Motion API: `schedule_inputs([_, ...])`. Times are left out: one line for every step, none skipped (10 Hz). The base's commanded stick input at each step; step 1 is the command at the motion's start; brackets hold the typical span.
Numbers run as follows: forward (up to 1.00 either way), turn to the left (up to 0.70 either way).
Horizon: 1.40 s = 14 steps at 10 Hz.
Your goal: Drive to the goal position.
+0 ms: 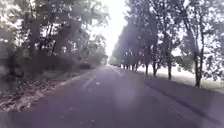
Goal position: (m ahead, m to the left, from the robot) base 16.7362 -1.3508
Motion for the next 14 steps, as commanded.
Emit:
schedule_inputs([1.00,0.00])
schedule_inputs([1.00,0.00])
schedule_inputs([1.00,0.00])
schedule_inputs([1.00,0.00])
schedule_inputs([1.00,0.00])
schedule_inputs([1.00,0.00])
schedule_inputs([1.00,0.00])
schedule_inputs([1.00,0.00])
schedule_inputs([1.00,0.00])
schedule_inputs([1.00,0.00])
schedule_inputs([1.00,0.00])
schedule_inputs([1.00,0.00])
schedule_inputs([1.00,0.00])
schedule_inputs([1.00,0.00])
